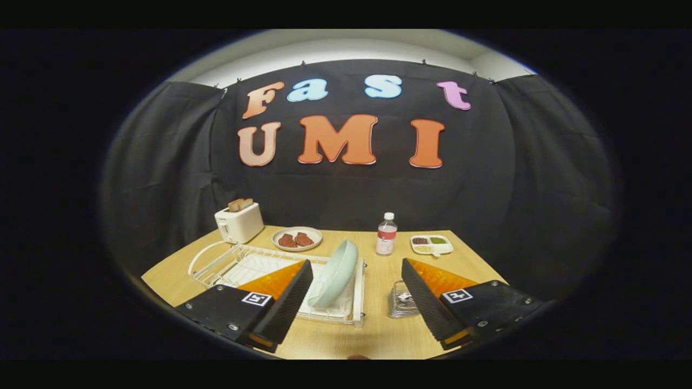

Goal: Take the plate from the dish rack, then take the spoon from the basket and place it into the plate.

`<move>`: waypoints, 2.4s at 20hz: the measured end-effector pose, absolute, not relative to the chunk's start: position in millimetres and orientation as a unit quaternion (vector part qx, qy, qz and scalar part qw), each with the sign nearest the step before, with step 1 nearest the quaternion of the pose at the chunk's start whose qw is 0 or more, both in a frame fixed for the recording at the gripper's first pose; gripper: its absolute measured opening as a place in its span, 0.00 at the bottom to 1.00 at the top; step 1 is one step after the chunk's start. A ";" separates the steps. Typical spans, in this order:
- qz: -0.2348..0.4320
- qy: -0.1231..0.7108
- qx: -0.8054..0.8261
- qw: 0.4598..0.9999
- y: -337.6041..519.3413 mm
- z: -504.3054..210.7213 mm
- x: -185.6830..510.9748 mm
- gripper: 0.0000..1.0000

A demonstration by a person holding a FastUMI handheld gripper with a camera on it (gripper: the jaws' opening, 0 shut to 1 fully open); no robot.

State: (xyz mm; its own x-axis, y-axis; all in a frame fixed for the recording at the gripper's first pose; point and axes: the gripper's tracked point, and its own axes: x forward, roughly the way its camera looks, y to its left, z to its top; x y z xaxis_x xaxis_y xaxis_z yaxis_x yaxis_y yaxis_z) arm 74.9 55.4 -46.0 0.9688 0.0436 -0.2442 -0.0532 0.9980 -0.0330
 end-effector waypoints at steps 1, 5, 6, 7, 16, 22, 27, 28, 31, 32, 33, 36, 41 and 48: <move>0.029 0.139 -0.018 0.990 60.0 -49.9 83.9 0.99; 0.016 0.196 0.009 0.980 67.0 -66.5 128.1 0.99; 0.003 0.210 0.011 0.978 63.9 -71.5 139.0 0.99; -0.010 0.222 0.010 0.975 60.2 -77.0 148.7 0.98; -0.061 0.317 0.019 0.946 53.0 -134.0 188.0 0.70; -0.110 0.326 0.025 0.939 48.0 -137.5 184.0 0.22; -0.142 0.307 -0.032 0.941 59.6 -117.8 187.3 0.19; -0.151 0.300 -0.049 0.941 59.3 -111.8 188.8 0.19; -0.162 0.287 -0.094 0.939 59.8 -96.6 187.7 0.19; -0.165 0.274 -0.100 0.942 59.6 -88.4 189.3 0.19; -0.172 0.264 -0.103 0.943 56.4 -80.7 188.3 0.19; -0.183 0.244 -0.101 0.947 48.7 -68.0 179.6 0.19; -0.138 0.233 0.007 0.963 56.2 -65.5 142.5 0.19; -0.073 0.213 0.162 0.961 62.3 -77.4 64.4 0.19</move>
